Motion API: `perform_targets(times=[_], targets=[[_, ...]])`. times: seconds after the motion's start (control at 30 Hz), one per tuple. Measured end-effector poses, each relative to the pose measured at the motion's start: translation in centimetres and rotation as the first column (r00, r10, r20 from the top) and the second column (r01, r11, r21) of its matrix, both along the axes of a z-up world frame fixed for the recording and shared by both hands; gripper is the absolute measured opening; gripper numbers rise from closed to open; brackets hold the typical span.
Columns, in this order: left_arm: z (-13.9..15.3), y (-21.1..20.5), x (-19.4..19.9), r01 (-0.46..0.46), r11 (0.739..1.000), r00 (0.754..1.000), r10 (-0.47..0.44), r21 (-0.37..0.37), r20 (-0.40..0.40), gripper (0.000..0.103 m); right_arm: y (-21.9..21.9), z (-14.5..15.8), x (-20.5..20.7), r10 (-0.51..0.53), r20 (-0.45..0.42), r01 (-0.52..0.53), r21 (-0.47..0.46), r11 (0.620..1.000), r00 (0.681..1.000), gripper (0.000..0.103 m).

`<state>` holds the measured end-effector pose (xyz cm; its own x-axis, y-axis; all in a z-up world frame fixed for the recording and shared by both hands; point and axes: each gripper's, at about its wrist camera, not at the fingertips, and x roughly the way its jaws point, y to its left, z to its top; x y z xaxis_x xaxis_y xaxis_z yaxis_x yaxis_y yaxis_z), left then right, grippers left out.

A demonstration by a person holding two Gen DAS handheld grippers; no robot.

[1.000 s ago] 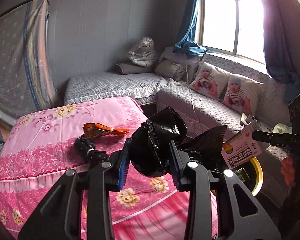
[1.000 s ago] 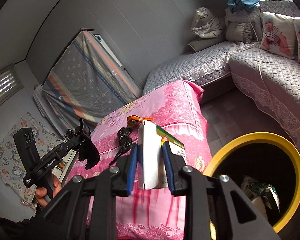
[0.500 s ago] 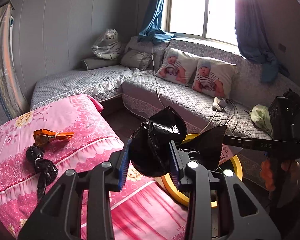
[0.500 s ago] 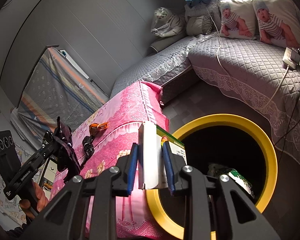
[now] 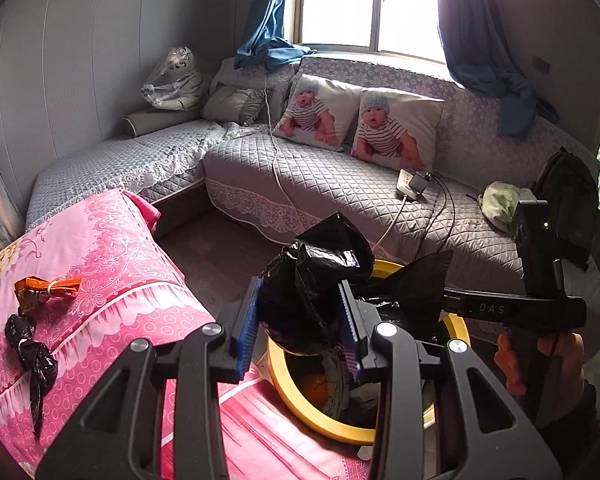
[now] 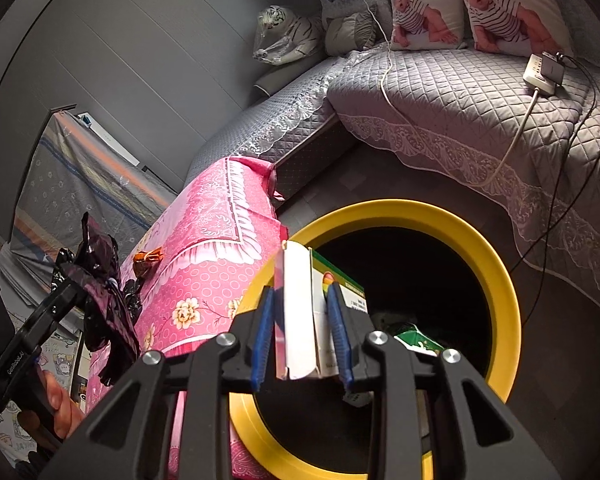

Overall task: Collect trash
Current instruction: 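Carry the black bag and white box over the yellow bin and open both tools, then move the left tool back to the bed and grasp the second black plastic bag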

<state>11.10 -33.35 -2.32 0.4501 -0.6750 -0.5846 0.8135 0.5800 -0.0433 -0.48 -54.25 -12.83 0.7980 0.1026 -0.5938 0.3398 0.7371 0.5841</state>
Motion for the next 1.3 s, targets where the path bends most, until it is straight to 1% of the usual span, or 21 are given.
perform_targets(times=[0.1, 0.13, 0.2, 0.3, 0.33, 0.4, 0.43, 0.47, 0.53, 0.6, 0.63, 0.77, 0.9, 0.97, 1.07, 1.13, 1.17, 1.23, 1.3], targets=[[-0.6, -0.8, 0.2, 0.003, 1.000, 1.000, -0.003, 0.010, -0.011, 0.034, -1.0, -0.5, -0.8, -0.033, 0.001, 0.033, 0.018, 0.999, 0.999, 0.033], [-0.8, -1.1, 0.2, 0.004, 1.000, 1.000, -0.004, 0.014, -0.014, 0.034, -1.4, -0.6, -1.2, -0.053, 0.004, 0.053, 0.022, 0.998, 0.999, 0.038], [-1.3, -1.4, 0.4, 0.004, 1.000, 1.000, -0.003, 0.017, -0.026, 0.034, -2.1, -0.5, -2.0, -0.081, 0.013, 0.080, 0.020, 0.997, 0.997, 0.044], [-2.0, -2.4, 0.4, 0.007, 0.999, 1.000, -0.006, 0.041, -0.023, 0.036, -3.0, -0.5, -3.4, -0.123, 0.021, 0.123, 0.023, 0.992, 0.992, 0.045], [-2.3, -2.9, 0.4, 0.008, 0.999, 1.000, -0.007, 0.054, -0.021, 0.038, -3.3, -0.5, -3.8, -0.135, 0.027, 0.134, 0.029, 0.990, 0.990, 0.046], [-3.0, -3.9, 0.2, 0.025, 0.998, 0.999, -0.023, 0.066, -0.031, 0.046, -4.0, -0.4, -4.8, -0.160, 0.047, 0.158, 0.053, 0.986, 0.986, 0.048], [-3.3, -4.2, 0.1, 0.031, 0.997, 0.999, -0.029, 0.066, -0.032, 0.056, -4.2, -0.4, -5.3, -0.173, 0.058, 0.169, 0.062, 0.984, 0.983, 0.050], [-3.5, -4.4, -0.1, 0.030, 0.998, 0.999, -0.028, 0.063, -0.028, 0.072, -4.4, -0.3, -5.7, -0.182, 0.066, 0.178, 0.066, 0.982, 0.981, 0.050], [-3.8, -4.3, -0.4, 0.021, 0.998, 1.000, -0.020, 0.051, -0.019, 0.084, -4.6, 0.0, -6.4, -0.191, 0.073, 0.187, 0.062, 0.980, 0.979, 0.051], [-4.0, -4.0, -0.5, 0.007, 0.999, 1.000, -0.006, 0.049, -0.003, 0.089, -4.6, 0.4, -6.7, -0.196, 0.079, 0.193, 0.055, 0.980, 0.977, 0.051], [-4.0, -3.6, -0.4, -0.015, 0.999, 1.000, 0.015, 0.045, 0.012, 0.092, -4.6, 0.5, -6.8, -0.194, 0.082, 0.190, 0.052, 0.980, 0.978, 0.051], [-3.7, -1.1, 0.5, -0.125, 0.992, 0.990, 0.125, 0.002, 0.062, 0.094, -3.5, 0.9, -6.2, -0.151, 0.109, 0.146, 0.048, 0.988, 0.983, 0.052], [-3.1, 2.5, 2.2, -0.233, 0.972, 0.962, 0.235, -0.028, 0.138, 0.095, -1.3, 1.0, -4.2, -0.067, 0.108, 0.063, 0.038, 0.997, 0.992, 0.053], [-3.0, 4.8, 3.4, -0.288, 0.957, 0.942, 0.289, -0.035, 0.169, 0.095, 0.1, 1.1, -3.0, -0.022, 0.103, 0.018, 0.033, 0.999, 0.994, 0.053], [-3.4, 8.8, 5.9, -0.375, 0.927, 0.911, 0.373, -0.022, 0.173, 0.095, 2.4, 1.3, -1.0, 0.041, 0.089, -0.043, 0.019, 0.999, 0.995, 0.053], [-3.8, 11.8, 8.0, -0.445, 0.895, 0.882, 0.440, -0.006, 0.170, 0.095, 3.8, 1.6, 0.2, 0.078, 0.080, -0.079, 0.008, 0.997, 0.994, 0.055], [-4.0, 13.3, 9.1, -0.484, 0.875, 0.864, 0.477, 0.001, 0.161, 0.095, 4.5, 1.7, 0.7, 0.093, 0.075, -0.093, 0.001, 0.996, 0.993, 0.056], [-4.5, 16.5, 11.1, -0.552, 0.834, 0.829, 0.547, 0.005, 0.118, 0.095, 5.6, 1.8, 1.7, 0.118, 0.069, -0.118, -0.007, 0.993, 0.991, 0.057], [-4.9, 19.1, 13.0, -0.601, 0.800, 0.798, 0.599, 0.008, 0.069, 0.094, 6.6, 2.0, 2.5, 0.144, 0.064, -0.144, -0.016, 0.990, 0.987, 0.057]])
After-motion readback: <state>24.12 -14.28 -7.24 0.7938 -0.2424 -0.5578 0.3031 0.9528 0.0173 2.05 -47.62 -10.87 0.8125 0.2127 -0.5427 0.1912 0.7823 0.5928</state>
